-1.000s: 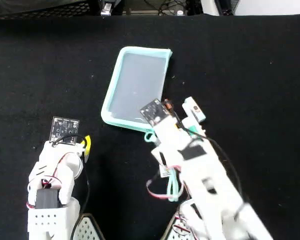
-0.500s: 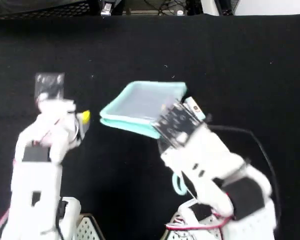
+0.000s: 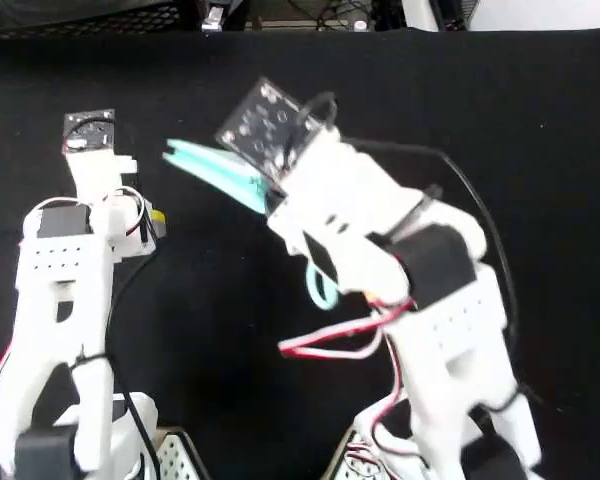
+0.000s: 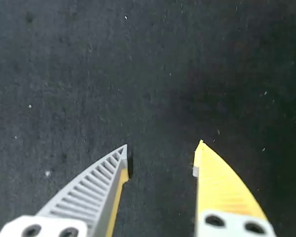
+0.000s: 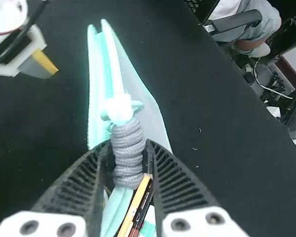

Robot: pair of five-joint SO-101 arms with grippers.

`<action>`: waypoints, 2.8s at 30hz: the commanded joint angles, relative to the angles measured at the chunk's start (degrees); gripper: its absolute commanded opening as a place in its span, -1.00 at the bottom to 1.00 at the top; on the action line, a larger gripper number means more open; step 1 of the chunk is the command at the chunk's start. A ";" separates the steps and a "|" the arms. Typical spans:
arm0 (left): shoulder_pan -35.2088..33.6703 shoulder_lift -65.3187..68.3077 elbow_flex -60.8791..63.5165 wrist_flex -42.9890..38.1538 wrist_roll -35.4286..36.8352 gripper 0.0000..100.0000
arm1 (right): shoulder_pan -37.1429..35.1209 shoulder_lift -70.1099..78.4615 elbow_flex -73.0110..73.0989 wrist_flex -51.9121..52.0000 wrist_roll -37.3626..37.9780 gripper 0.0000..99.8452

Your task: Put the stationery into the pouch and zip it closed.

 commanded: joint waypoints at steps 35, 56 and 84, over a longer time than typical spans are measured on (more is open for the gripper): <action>1.98 -19.52 12.62 -26.20 36.92 -0.48 | -8.79 -1.19 7.25 -11.60 -4.84 -0.98; 0.66 -19.87 14.99 -29.54 33.32 -0.48 | -21.63 -18.51 12.09 -12.04 -2.20 -0.98; 15.08 -59.43 30.29 -19.43 14.95 -0.48 | -8.62 -0.66 17.89 -29.19 -14.15 -0.98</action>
